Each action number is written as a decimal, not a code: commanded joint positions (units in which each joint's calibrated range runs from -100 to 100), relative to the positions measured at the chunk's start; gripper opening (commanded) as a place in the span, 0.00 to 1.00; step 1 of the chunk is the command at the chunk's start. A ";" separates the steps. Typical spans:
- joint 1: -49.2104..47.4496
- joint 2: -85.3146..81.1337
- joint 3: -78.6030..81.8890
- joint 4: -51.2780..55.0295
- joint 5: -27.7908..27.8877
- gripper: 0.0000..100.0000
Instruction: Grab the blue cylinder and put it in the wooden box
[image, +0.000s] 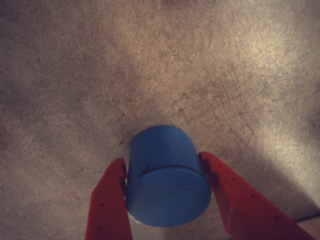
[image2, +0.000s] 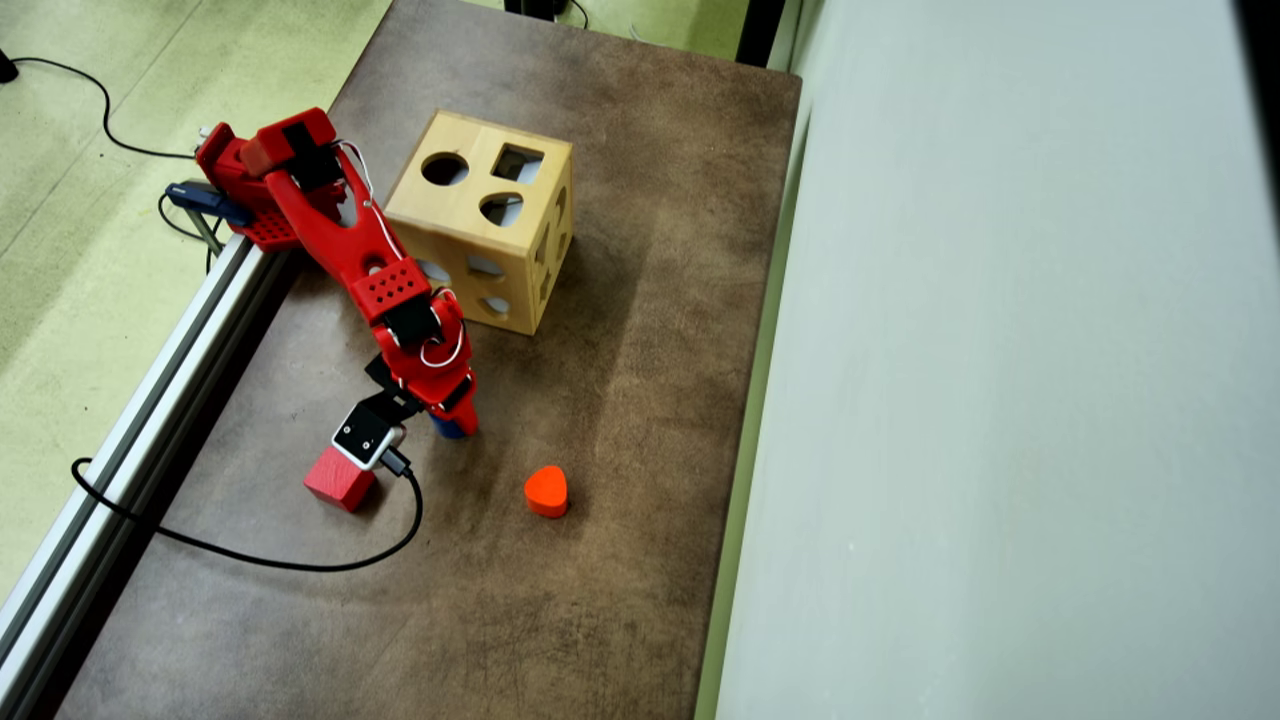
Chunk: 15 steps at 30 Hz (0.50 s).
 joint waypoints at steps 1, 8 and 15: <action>0.16 -3.10 -2.68 0.37 0.20 0.23; -0.06 -7.94 -1.87 1.58 0.15 0.23; -0.58 -11.76 -2.50 6.88 -0.05 0.23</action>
